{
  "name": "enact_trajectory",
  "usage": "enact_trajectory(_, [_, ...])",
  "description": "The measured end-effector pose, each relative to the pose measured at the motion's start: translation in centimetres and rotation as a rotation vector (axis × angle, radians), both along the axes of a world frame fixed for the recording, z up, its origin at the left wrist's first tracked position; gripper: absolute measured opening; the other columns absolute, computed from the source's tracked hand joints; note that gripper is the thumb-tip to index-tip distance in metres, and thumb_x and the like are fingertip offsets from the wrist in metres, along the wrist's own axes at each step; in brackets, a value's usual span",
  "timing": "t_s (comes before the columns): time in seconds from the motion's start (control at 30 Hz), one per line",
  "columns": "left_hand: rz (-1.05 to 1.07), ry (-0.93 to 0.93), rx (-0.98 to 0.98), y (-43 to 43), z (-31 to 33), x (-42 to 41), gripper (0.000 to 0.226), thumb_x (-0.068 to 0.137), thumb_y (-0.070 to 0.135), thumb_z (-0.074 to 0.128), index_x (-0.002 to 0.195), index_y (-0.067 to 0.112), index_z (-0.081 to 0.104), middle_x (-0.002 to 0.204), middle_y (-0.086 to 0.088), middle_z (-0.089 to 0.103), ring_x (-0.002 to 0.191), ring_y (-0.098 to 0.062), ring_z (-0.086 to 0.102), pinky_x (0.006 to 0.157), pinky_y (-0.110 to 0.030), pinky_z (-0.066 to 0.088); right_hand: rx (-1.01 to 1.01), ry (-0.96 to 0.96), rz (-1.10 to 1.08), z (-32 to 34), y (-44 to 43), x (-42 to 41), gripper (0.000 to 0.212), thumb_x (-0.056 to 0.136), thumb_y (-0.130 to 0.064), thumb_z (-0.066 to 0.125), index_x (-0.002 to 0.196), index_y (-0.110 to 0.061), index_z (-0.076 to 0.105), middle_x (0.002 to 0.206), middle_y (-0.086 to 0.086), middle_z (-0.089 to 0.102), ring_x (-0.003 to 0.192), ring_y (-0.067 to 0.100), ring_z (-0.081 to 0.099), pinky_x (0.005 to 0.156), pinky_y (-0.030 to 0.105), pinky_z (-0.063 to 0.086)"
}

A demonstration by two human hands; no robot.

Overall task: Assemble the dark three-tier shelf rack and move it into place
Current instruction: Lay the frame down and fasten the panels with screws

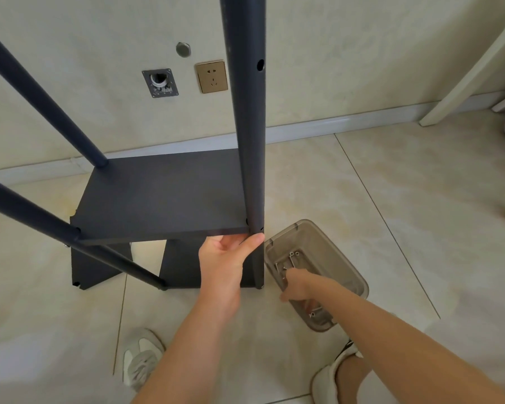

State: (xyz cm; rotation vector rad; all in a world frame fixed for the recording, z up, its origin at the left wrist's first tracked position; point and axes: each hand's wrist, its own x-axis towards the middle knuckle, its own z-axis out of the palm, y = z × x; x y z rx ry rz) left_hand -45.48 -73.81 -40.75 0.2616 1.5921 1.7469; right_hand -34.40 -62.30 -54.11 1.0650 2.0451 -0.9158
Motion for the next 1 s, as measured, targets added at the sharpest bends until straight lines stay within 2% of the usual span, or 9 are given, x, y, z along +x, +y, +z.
enact_trajectory(0.1, [0.009,-0.004,-0.011,0.0,0.0,0.0,0.023,0.074,0.002,0.085,0.092,0.013,0.076,0.089,-0.002,0.079,0.086,-0.014,0.076,0.066,-0.012,0.054,-0.032,0.049,-0.002,-0.5,-1.4,-0.4,0.041,0.095,-0.03,0.063,0.125,-0.005,0.052,0.106,0.009,0.057,0.09,0.024,0.057,0.075,0.029,0.046])
enact_trajectory(0.23, [0.009,0.0,-0.036,-0.1,0.1,0.0,0.023,0.074,0.003,0.085,0.093,0.012,0.075,0.089,-0.001,0.079,0.086,-0.013,0.076,0.067,-0.012,0.054,-0.065,0.077,-0.014,-0.5,-1.4,-0.4,0.031,0.097,-0.034,0.06,0.112,-0.007,0.056,0.097,0.007,0.059,0.083,0.022,0.059,0.065,0.025,0.045])
enact_trajectory(0.4, [-0.005,-0.003,-0.039,-0.2,0.2,0.0,0.017,0.075,0.002,0.085,0.08,0.018,0.08,0.086,0.0,0.079,0.083,-0.011,0.076,0.065,-0.01,0.053,-0.186,0.167,-0.329,-0.7,0.9,0.1,0.045,0.1,-0.054,0.041,0.111,-0.013,0.057,0.098,0.001,0.07,0.078,0.015,0.07,0.065,0.026,0.058])
enact_trajectory(0.53, [-0.015,0.0,-0.052,-0.2,0.0,0.1,0.017,0.074,0.003,0.085,0.078,0.019,0.081,0.086,-0.002,0.079,0.082,-0.012,0.076,0.065,-0.01,0.053,-0.119,0.237,-0.505,-1.8,2.2,-0.2,0.037,0.105,-0.037,0.039,0.114,-0.008,0.061,0.088,0.005,0.073,0.075,0.018,0.072,0.066,0.026,0.058])
enact_trajectory(0.63, [-0.007,0.0,-0.055,-0.3,0.0,0.1,0.017,0.074,0.002,0.085,0.086,0.012,0.079,0.089,-0.006,0.079,0.086,-0.016,0.076,0.068,-0.011,0.053,-0.075,0.175,-0.438,-3.0,1.9,0.3,0.029,0.101,-0.01,0.044,0.127,-0.002,0.054,0.102,0.015,0.067,0.082,0.026,0.069,0.06,0.028,0.054])
enact_trajectory(0.73, [-0.022,0.015,-0.057,-0.3,-0.1,0.0,0.014,0.074,0.002,0.084,0.081,0.014,0.08,0.089,-0.006,0.079,0.084,-0.014,0.076,0.067,-0.01,0.053,-0.099,0.117,-0.358,-3.9,0.9,0.8,0.058,0.096,0.002,0.047,0.149,-0.015,0.031,0.123,0.017,0.058,0.087,0.027,0.066,0.064,0.031,0.057])
enact_trajectory(0.8, [-0.039,0.016,-0.04,-0.3,0.0,0.0,0.015,0.075,0.002,0.083,0.081,0.016,0.081,0.09,-0.006,0.079,0.086,-0.014,0.075,0.07,-0.01,0.053,-0.065,0.116,-0.284,-4.5,0.3,0.6,0.069,0.094,0.003,0.046,0.154,-0.02,0.023,0.129,0.017,0.056,0.097,0.028,0.063,0.071,0.032,0.054])
enact_trajectory(0.9, [-0.038,0.012,-0.032,-0.3,-0.2,-0.1,0.016,0.076,0.001,0.082,0.084,0.015,0.082,0.091,-0.006,0.079,0.087,-0.014,0.075,0.071,-0.011,0.053,-0.001,0.109,-0.181,-5.5,-0.2,0.3,0.061,0.096,-0.004,0.05,0.151,-0.017,0.028,0.134,0.015,0.055,0.115,0.03,0.058,0.086,0.033,0.047])
enact_trajectory(1.0, [-0.034,0.015,-0.052,-0.3,-0.2,-0.2,0.014,0.075,0.003,0.083,0.085,0.013,0.081,0.091,-0.007,0.079,0.089,-0.017,0.075,0.072,-0.012,0.053,-0.002,0.079,-0.138,-6.0,-0.4,0.2,0.055,0.097,-0.005,0.05,0.148,-0.012,0.032,0.134,0.017,0.055,0.118,0.031,0.057,0.087,0.032,0.045])
